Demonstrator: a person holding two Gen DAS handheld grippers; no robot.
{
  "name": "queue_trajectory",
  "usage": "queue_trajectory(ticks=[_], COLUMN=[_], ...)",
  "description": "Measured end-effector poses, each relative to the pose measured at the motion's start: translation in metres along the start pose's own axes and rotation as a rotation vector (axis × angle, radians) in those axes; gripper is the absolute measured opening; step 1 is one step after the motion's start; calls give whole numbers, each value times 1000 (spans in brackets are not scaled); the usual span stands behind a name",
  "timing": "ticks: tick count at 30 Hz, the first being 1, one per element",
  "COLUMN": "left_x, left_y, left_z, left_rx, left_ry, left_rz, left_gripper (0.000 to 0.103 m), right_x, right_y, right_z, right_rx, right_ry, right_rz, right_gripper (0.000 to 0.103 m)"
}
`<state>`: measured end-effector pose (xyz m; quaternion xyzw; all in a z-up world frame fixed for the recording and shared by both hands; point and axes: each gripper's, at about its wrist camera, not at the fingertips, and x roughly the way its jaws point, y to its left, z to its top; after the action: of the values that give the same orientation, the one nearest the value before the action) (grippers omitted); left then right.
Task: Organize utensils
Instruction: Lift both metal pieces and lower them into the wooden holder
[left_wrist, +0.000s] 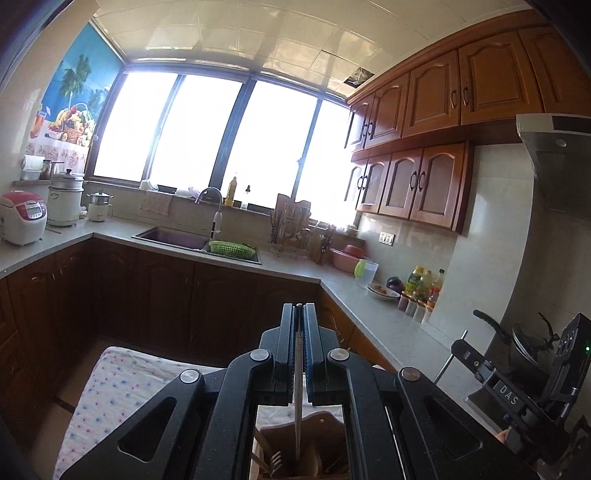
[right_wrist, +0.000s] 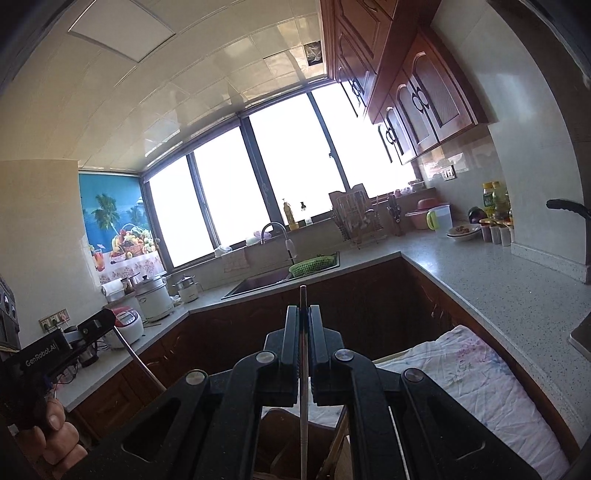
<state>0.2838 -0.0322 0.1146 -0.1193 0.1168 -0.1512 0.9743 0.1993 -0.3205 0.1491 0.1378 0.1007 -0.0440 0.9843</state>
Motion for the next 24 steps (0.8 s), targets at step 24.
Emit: queue_trajectory(ticks=[24], left_x=[61], left_y=[23], left_z=[-57], left_rx=[-57], left_ry=[127], left_rz=[44], left_gripper=[3], right_x=[27], right_y=[-19], right_z=[-88], right_rx=[6], right_ry=[107], right_rz=[-60], right_gripper=[4])
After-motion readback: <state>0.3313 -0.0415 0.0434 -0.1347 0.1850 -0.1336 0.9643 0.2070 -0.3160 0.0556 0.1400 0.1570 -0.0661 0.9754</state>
